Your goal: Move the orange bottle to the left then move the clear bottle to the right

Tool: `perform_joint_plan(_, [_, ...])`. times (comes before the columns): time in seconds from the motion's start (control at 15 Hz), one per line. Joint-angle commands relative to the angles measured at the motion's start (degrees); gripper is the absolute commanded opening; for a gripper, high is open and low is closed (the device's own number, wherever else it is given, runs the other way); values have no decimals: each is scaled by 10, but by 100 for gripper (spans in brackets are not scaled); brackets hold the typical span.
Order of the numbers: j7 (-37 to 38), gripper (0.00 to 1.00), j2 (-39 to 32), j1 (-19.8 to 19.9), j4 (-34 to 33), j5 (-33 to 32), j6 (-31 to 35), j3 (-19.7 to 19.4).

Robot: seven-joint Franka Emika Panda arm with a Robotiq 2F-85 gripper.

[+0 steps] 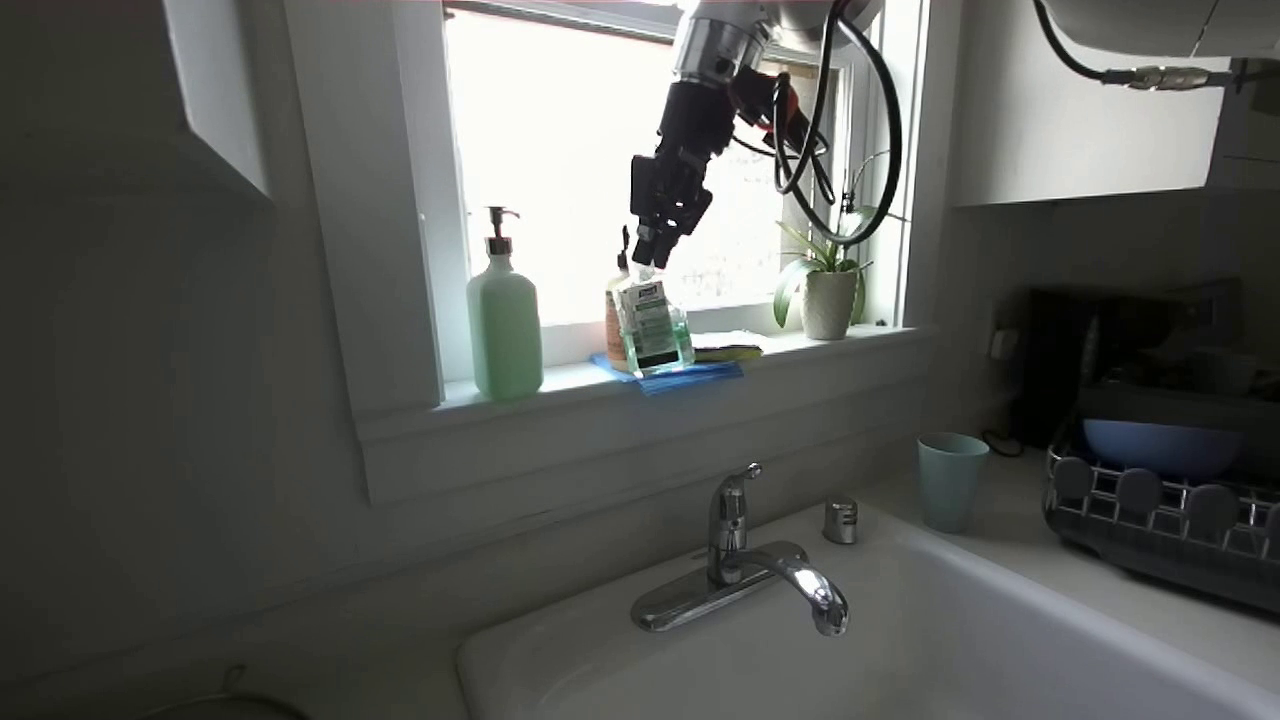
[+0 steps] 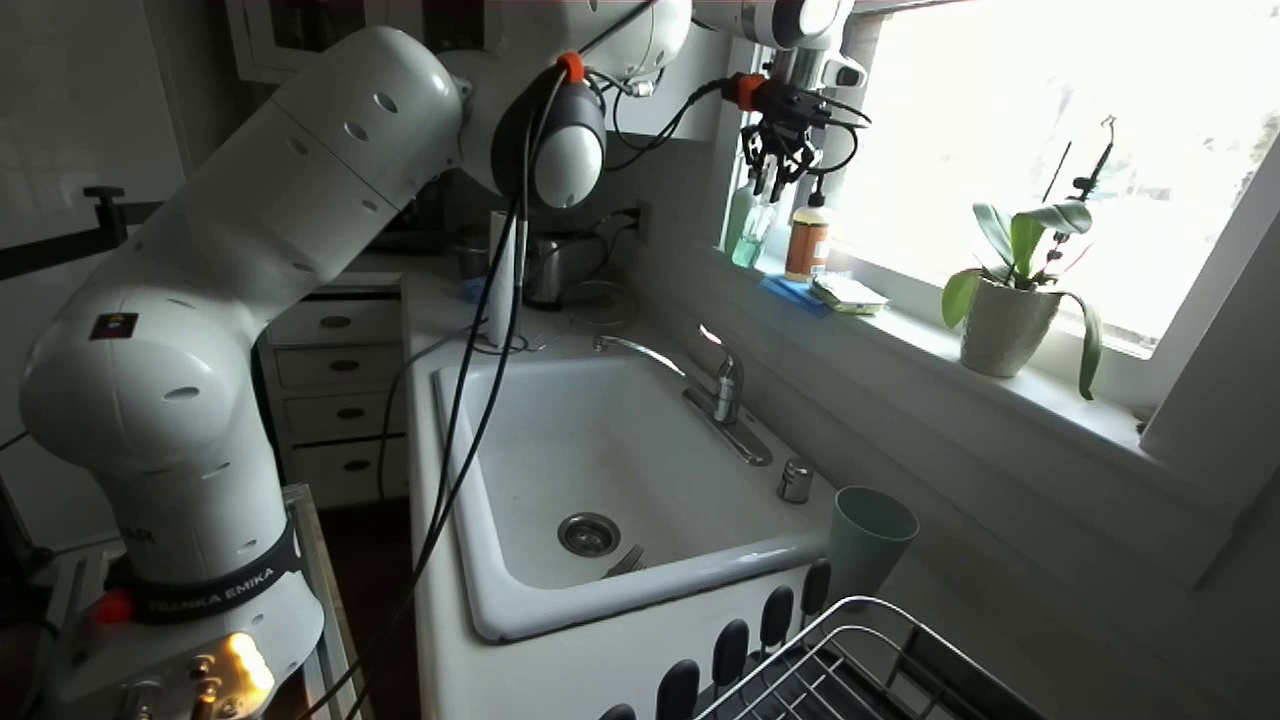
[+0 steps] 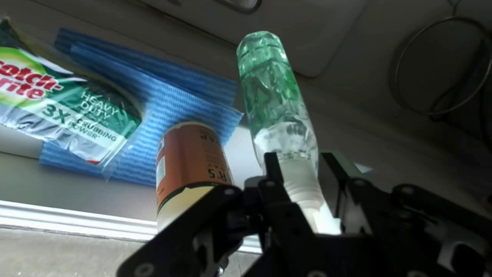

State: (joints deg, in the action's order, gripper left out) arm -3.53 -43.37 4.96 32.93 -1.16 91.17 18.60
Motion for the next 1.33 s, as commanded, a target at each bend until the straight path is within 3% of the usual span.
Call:
perform_joint_plan(0.0, [-13, 8, 31, 19, 34, 18, -33, 14])
perform_joint_plan(0.4, [-5, 8, 62, 47, 34, 11, -105, 6])
perform_joint_plan(0.6, [-4, 8, 73, 66, 32, 5, -110, 1])
perform_joint_plan(1.27, [27, 8, 73, 120, 50, -17, 23, -41])
